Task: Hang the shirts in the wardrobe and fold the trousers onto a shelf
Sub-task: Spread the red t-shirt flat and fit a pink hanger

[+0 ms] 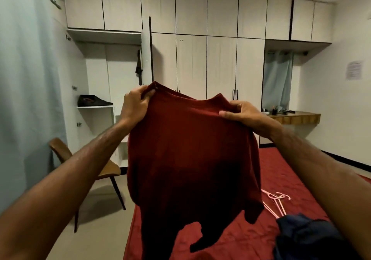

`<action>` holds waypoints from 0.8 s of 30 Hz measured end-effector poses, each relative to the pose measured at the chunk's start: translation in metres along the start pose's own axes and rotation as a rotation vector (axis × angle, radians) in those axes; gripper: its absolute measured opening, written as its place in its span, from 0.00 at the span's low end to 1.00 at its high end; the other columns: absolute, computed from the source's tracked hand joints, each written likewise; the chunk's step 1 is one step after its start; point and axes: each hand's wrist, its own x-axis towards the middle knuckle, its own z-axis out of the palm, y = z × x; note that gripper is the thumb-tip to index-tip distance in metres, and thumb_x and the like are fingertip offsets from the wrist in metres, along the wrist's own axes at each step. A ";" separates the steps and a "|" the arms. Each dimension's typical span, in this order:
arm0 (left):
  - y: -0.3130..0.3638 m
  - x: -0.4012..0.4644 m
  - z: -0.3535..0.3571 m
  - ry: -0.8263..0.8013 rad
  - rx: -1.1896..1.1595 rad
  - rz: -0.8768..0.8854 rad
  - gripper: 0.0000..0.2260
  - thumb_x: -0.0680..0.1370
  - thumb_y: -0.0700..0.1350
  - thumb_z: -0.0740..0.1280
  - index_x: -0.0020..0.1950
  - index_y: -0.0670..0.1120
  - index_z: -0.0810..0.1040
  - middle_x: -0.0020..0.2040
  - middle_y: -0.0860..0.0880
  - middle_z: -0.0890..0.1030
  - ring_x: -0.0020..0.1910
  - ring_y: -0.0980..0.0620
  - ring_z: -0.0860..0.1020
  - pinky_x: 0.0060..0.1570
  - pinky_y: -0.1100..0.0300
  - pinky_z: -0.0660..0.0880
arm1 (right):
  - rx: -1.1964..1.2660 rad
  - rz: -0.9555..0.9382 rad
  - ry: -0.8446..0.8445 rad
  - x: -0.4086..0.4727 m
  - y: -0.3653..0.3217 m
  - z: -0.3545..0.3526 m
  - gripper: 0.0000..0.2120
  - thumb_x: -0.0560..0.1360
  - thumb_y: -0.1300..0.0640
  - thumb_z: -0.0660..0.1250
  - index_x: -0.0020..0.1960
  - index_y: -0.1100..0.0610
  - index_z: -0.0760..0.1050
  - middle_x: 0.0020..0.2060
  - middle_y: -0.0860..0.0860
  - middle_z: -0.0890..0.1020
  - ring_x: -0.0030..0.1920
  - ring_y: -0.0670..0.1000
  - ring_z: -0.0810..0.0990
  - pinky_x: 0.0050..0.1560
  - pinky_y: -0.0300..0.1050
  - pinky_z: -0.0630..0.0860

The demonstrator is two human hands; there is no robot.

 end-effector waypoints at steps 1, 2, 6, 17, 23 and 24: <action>0.002 0.002 -0.003 -0.009 0.052 0.054 0.11 0.82 0.46 0.66 0.59 0.41 0.81 0.49 0.47 0.80 0.47 0.53 0.76 0.41 0.79 0.66 | -0.060 0.075 -0.092 -0.004 -0.001 -0.009 0.20 0.72 0.50 0.74 0.60 0.58 0.80 0.52 0.54 0.86 0.52 0.53 0.85 0.54 0.46 0.81; 0.002 0.003 -0.005 -0.028 0.079 0.092 0.11 0.82 0.46 0.66 0.57 0.40 0.81 0.47 0.48 0.78 0.45 0.54 0.74 0.41 0.79 0.66 | -0.125 0.144 -0.149 -0.006 -0.001 -0.017 0.21 0.70 0.50 0.75 0.59 0.59 0.80 0.52 0.54 0.86 0.52 0.53 0.85 0.54 0.47 0.81; 0.007 0.001 -0.008 -0.094 0.081 0.154 0.08 0.82 0.43 0.65 0.50 0.39 0.79 0.41 0.56 0.69 0.40 0.59 0.70 0.42 0.78 0.65 | 0.024 0.160 -0.075 -0.013 0.006 -0.025 0.21 0.72 0.53 0.73 0.62 0.63 0.78 0.53 0.56 0.85 0.52 0.54 0.84 0.51 0.43 0.82; -0.021 -0.018 -0.028 -0.482 0.299 0.408 0.16 0.73 0.62 0.72 0.47 0.52 0.74 0.43 0.51 0.71 0.39 0.53 0.71 0.39 0.60 0.70 | -0.582 0.119 -0.111 -0.024 0.032 -0.040 0.20 0.66 0.46 0.80 0.51 0.57 0.81 0.45 0.55 0.85 0.48 0.55 0.84 0.50 0.54 0.81; -0.056 -0.028 -0.016 -0.540 0.465 0.346 0.11 0.77 0.52 0.71 0.49 0.44 0.79 0.44 0.49 0.74 0.44 0.49 0.74 0.46 0.46 0.76 | -0.503 0.137 -0.092 -0.016 0.059 -0.039 0.11 0.71 0.55 0.77 0.48 0.58 0.78 0.44 0.54 0.82 0.46 0.51 0.80 0.44 0.42 0.74; -0.065 -0.031 -0.011 -0.479 0.403 0.230 0.08 0.79 0.48 0.70 0.50 0.43 0.81 0.46 0.47 0.77 0.47 0.46 0.76 0.50 0.45 0.76 | -0.446 0.156 -0.094 -0.016 0.063 -0.040 0.10 0.72 0.57 0.76 0.48 0.60 0.78 0.44 0.55 0.82 0.46 0.51 0.80 0.45 0.43 0.75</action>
